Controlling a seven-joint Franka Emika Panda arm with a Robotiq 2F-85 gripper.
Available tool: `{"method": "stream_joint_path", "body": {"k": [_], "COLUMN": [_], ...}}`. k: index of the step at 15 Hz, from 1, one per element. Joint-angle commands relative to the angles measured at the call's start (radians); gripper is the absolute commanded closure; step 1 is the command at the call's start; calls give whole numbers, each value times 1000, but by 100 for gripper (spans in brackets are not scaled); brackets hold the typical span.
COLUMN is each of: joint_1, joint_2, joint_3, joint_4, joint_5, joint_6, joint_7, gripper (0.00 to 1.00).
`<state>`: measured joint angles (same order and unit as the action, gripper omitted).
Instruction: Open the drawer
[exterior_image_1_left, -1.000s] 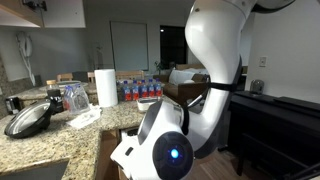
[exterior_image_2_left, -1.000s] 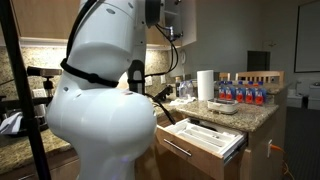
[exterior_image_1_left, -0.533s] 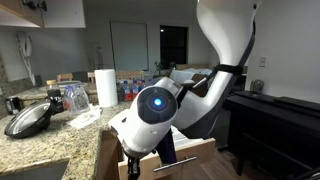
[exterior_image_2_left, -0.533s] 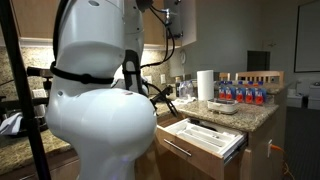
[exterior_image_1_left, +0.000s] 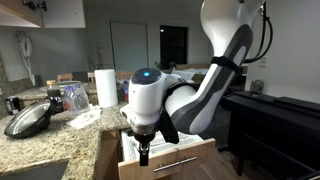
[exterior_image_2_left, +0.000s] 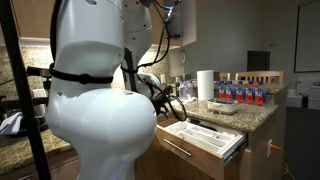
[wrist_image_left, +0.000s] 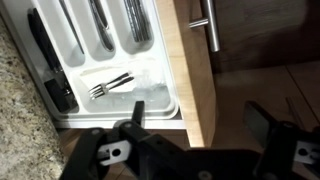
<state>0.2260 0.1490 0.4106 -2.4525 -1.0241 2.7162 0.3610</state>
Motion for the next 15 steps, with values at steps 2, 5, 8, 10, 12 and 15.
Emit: {"method": "stream_joint_path", "body": {"k": [2,5,8,10,12,15], "joint_1": [33,41,50,52,53,22], "joint_2": [20,30,49,65,70,58], "joint_3": [-27,-42,-61,-73,-93,-110], "joint_4": [14,12,7,6,-3,-23], "joint_5": [309,457,545,578,576,528], "joint_6": [-32,-32,-14,2,52,221], "joint_7": [-248,-340,-401,-434,-437,-324], "gripper": [0,0,0,0,0,0]}}
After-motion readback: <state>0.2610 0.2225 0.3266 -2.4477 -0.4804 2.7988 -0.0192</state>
